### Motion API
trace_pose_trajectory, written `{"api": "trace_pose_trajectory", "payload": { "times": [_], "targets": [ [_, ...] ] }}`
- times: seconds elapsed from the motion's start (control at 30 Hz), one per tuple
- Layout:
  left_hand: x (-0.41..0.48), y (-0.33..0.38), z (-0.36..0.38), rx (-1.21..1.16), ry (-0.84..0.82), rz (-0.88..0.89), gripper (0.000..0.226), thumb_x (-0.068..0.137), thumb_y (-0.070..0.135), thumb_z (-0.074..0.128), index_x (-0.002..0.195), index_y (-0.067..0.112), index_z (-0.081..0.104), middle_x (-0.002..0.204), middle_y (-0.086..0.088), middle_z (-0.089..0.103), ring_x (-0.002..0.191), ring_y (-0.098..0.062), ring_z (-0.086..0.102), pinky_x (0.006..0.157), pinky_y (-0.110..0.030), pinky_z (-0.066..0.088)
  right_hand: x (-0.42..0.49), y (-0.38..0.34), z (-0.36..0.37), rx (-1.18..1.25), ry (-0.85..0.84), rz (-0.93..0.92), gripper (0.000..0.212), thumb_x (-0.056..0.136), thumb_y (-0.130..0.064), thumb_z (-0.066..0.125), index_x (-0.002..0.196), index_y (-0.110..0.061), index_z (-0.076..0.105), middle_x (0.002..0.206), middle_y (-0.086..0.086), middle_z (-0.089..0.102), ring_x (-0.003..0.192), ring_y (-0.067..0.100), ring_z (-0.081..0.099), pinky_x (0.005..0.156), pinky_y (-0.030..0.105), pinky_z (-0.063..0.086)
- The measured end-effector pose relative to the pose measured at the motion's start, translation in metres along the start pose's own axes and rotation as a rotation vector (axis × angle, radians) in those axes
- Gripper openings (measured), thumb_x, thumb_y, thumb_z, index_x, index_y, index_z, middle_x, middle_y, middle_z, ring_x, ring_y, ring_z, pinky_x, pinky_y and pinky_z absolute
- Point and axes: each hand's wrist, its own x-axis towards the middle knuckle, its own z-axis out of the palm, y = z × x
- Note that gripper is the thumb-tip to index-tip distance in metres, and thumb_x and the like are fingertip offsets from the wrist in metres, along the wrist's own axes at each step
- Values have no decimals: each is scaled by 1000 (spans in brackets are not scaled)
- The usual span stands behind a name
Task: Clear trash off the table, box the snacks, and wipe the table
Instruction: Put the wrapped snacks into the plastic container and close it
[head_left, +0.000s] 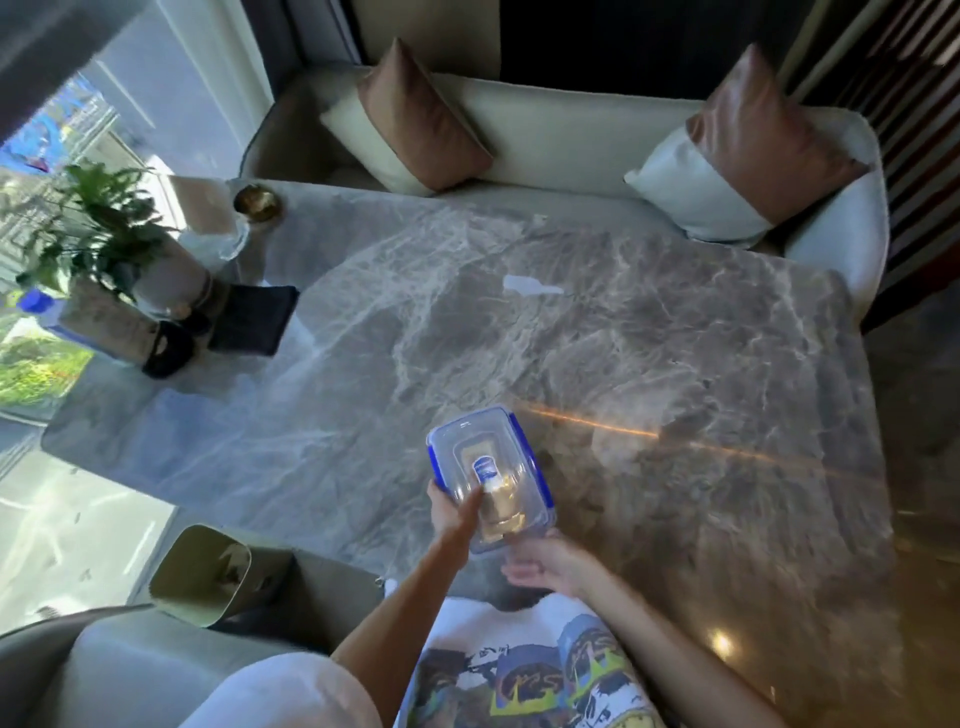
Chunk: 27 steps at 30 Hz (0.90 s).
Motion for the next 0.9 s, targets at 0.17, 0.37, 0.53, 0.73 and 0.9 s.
{"api": "trace_pose_trajectory", "payload": {
  "times": [0.17,0.37,0.53,0.73,0.9],
  "targets": [
    [45,23,-74,127,-162,152,57,79,15,78,131,13,52,120,-6,67,95,-14,66,75,-13,55,16,-27,34,-134,269,-46,82,88,-46,65,148,-6,27,149,16,41,132,29,49,108,37,44],
    [103,46,-179,158,-205,34,48,90,8,65,134,-4,50,121,-26,64,98,-25,61,94,-40,49,48,-54,155,58,264,-136,51,94,-13,61,141,-7,43,137,17,57,117,29,58,97,44,46],
    [148,59,-278,203,-170,22,37,91,3,61,126,-6,54,120,-26,64,96,-24,60,91,-37,48,82,-80,266,-15,300,-181,32,96,-9,57,128,-5,55,122,20,65,99,31,65,66,36,54],
    [183,74,-412,29,-22,-175,50,72,9,64,118,3,46,105,-12,58,94,-24,57,87,-42,51,130,-142,398,-462,144,-230,28,97,-4,53,124,-6,57,111,13,68,92,23,62,76,38,52],
    [202,72,-494,-303,90,-249,56,64,8,58,119,7,44,110,-12,62,95,-27,66,73,-44,59,166,-199,516,-818,28,-378,37,87,5,57,123,-1,63,118,20,69,109,34,65,102,51,47]
  ]
}}
